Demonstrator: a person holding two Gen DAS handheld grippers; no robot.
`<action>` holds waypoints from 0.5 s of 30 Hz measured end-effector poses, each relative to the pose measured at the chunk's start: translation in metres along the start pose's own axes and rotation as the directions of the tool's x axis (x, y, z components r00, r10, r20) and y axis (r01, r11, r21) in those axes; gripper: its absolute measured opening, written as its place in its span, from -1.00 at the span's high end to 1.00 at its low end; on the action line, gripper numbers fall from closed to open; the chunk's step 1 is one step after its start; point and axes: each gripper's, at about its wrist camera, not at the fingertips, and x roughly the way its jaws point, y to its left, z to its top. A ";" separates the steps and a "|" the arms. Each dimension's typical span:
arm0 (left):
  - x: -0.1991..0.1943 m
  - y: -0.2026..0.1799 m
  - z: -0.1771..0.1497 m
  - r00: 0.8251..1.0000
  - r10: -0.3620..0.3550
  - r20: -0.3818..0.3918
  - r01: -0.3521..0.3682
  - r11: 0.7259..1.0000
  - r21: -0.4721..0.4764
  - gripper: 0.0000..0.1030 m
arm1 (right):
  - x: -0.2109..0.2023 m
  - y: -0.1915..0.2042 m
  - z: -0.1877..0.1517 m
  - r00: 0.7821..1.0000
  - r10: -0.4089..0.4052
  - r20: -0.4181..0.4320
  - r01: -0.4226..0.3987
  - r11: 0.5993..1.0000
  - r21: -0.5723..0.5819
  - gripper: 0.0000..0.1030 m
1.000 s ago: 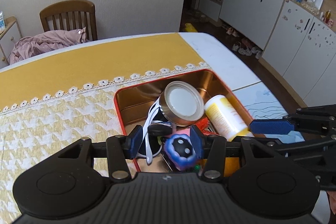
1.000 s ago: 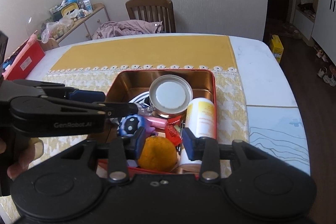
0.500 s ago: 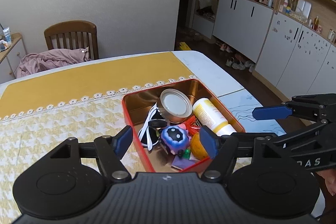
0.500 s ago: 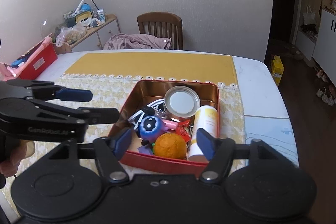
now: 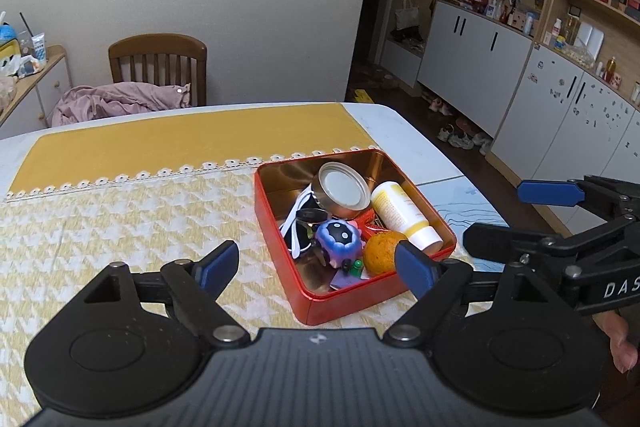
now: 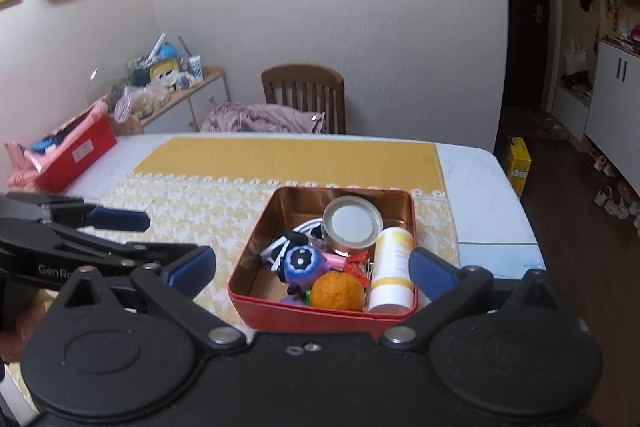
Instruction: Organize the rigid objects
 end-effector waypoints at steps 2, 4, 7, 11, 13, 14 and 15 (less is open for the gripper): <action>-0.004 0.000 0.000 1.000 0.005 0.011 -0.005 1.000 -0.003 -0.89 | -0.001 -0.001 -0.002 1.000 -0.003 0.001 0.003 1.000 0.023 -1.00; -0.007 0.000 -0.001 1.000 0.002 0.018 -0.002 1.000 -0.003 -0.97 | -0.003 0.000 -0.004 1.000 -0.010 -0.001 0.010 1.000 0.028 -1.00; -0.009 -0.001 -0.002 1.000 0.009 0.027 -0.009 1.000 0.010 -0.98 | -0.005 0.001 -0.008 1.000 -0.026 0.001 0.026 0.999 0.024 -1.00; -0.013 -0.005 -0.004 0.999 0.028 0.038 -0.029 0.999 0.039 -0.98 | -0.011 0.002 -0.012 0.999 -0.041 0.006 0.040 0.999 0.036 -1.00; -0.013 -0.005 -0.005 0.999 0.020 0.034 -0.022 0.999 0.044 -0.98 | -0.013 0.004 -0.014 0.999 -0.050 0.007 0.049 0.998 0.033 -1.00; -0.014 -0.005 -0.005 0.999 0.015 0.032 -0.016 0.999 0.042 -0.98 | -0.014 0.004 -0.015 0.999 -0.052 0.007 0.052 0.998 0.032 -1.00; -0.014 -0.005 -0.005 0.999 0.010 0.030 -0.012 0.999 0.039 -0.98 | -0.014 0.005 -0.016 0.998 -0.056 0.007 0.055 0.998 0.031 -1.00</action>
